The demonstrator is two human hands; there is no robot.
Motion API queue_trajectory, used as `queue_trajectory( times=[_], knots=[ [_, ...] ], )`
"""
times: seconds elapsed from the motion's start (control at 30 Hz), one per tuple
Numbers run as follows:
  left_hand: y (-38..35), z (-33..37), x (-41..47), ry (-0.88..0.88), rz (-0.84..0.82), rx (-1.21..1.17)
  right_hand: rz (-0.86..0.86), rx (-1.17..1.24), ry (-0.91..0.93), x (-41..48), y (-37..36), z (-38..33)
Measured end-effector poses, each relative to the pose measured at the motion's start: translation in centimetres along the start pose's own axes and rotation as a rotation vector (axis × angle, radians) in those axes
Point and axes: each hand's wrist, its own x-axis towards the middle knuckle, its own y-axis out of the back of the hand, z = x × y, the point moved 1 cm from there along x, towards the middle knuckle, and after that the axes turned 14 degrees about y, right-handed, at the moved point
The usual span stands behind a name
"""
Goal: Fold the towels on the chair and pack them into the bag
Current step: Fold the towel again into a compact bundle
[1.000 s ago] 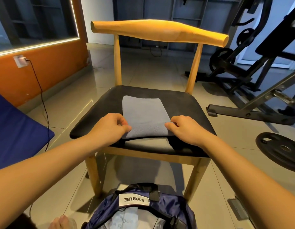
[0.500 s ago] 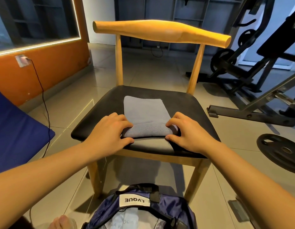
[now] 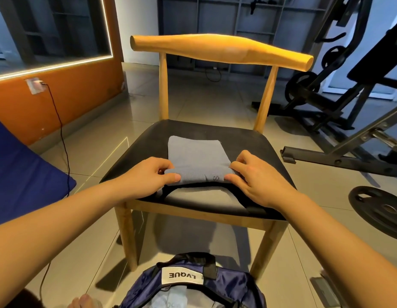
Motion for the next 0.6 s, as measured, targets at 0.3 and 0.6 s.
queue_trajectory(
  times=[0.3,0.6],
  knots=[
    [-0.1,-0.3,1.2,0.067,0.062,-0.158,0.075,0.321,-0.094,1.0,-1.0,0.3],
    [-0.1,-0.3,1.9,0.145,0.069,-0.214,0.006,0.224,-0.239,1.6,-1.1,0.4]
  ],
)
